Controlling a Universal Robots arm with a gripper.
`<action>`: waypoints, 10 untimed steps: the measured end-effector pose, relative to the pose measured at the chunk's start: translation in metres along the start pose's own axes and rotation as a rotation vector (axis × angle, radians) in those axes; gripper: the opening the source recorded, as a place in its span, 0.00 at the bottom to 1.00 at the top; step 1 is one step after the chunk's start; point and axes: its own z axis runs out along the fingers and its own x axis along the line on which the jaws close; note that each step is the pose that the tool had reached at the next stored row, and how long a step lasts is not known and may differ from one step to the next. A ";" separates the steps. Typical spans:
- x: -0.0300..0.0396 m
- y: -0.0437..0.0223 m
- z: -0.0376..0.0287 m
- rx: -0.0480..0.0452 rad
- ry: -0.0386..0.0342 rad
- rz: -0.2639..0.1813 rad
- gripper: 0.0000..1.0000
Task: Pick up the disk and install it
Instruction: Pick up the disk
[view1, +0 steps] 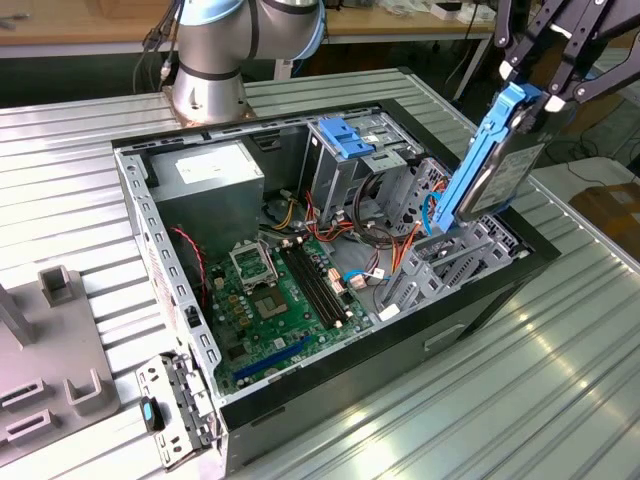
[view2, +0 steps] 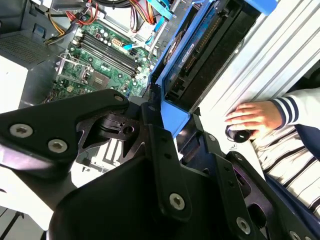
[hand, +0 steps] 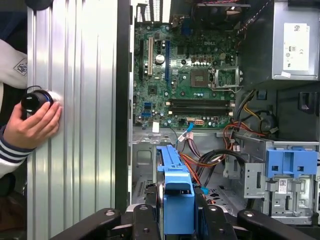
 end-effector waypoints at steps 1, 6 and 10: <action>0.0000 0.0000 0.0023 0.0000 -0.0001 0.000 0.36; -0.0002 -0.0004 0.0155 0.0000 0.0000 0.000 0.36; -0.0003 -0.0012 0.0226 -0.0001 0.0001 0.000 0.36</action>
